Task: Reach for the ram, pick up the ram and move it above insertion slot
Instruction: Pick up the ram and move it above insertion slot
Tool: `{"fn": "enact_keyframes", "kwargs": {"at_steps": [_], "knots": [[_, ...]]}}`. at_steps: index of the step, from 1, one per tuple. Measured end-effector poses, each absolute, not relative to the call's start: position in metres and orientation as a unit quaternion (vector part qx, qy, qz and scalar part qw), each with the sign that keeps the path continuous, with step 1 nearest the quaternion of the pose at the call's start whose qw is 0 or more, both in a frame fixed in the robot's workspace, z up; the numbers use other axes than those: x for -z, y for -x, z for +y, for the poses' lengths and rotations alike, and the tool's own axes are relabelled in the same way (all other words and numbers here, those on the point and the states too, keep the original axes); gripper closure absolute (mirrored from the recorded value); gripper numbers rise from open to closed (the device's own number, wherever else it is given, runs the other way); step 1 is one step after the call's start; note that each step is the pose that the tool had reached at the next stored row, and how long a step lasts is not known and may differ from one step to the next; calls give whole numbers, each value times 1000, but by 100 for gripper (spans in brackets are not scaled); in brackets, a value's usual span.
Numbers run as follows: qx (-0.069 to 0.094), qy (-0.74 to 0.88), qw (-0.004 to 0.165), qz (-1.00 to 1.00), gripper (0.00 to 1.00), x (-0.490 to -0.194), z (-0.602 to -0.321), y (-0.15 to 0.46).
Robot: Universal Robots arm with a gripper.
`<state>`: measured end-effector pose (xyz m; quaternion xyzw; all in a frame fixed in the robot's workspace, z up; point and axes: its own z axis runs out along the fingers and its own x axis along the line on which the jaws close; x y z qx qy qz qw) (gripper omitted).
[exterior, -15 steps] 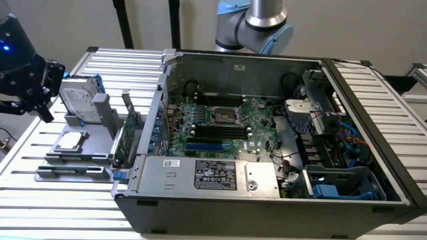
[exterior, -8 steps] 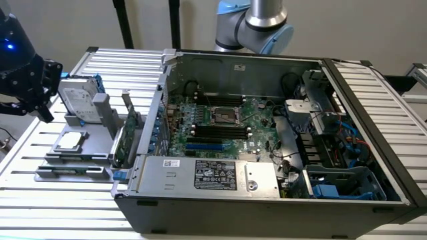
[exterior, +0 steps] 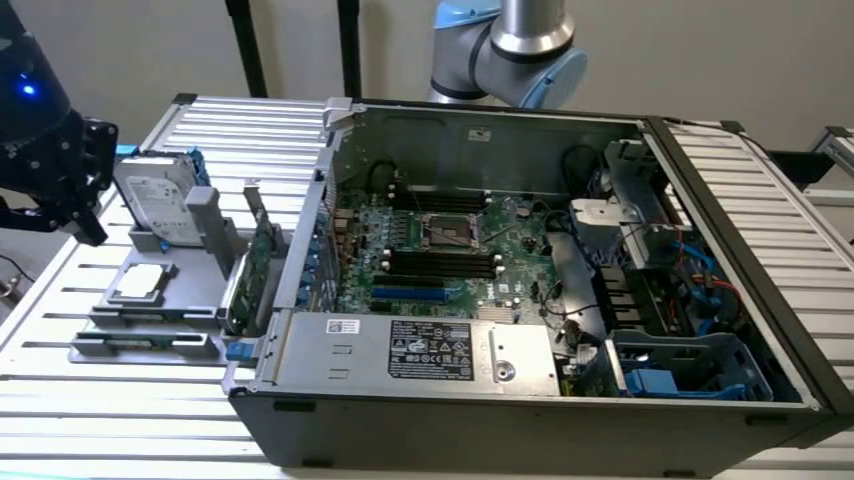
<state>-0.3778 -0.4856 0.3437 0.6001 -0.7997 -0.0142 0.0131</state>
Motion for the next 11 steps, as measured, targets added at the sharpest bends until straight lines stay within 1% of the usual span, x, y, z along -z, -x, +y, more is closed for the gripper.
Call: {"fn": "enact_keyframes", "kwargs": {"at_steps": [11], "knots": [[13,-677,14,-736,89,-343,-486,378]]}}
